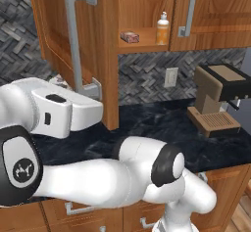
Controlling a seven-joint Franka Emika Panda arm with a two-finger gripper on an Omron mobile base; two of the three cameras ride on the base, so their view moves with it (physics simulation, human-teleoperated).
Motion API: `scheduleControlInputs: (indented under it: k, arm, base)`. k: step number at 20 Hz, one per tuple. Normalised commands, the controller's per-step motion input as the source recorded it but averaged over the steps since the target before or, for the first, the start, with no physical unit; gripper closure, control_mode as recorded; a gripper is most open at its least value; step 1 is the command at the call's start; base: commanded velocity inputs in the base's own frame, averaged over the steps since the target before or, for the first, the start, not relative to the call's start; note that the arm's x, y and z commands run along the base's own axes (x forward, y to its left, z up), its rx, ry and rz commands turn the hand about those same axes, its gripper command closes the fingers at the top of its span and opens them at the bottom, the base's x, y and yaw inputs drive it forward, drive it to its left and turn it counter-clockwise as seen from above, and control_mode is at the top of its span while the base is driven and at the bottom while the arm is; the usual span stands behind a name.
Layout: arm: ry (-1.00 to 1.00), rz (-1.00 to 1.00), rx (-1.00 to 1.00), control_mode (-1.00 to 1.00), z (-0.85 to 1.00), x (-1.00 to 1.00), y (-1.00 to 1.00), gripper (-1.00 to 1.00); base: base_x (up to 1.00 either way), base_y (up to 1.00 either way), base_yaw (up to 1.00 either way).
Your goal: Pick up the soap dispenser and bar soap from the sink, and place them back in the cabinet, and close the cabinet doors.
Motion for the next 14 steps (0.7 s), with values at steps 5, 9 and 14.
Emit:
scheduleControlInputs:
  k: [5, 9, 14]
  arm:
    - [-0.03, 0.00, 0.00, -1.00, -0.17, 0.55, -0.29, -1.00]
    - [-0.03, 0.01, 0.00, -1.00, -0.16, 0.51, -0.34, -1.00]
    - [-0.06, 0.04, 0.00, -1.00, -0.11, 0.52, -0.36, -1.00]
  base:
    - [0.00, 0.00, 0.00]
    - [0.00, 0.00, 0.00]
    - [0.00, 0.00, 0.00]
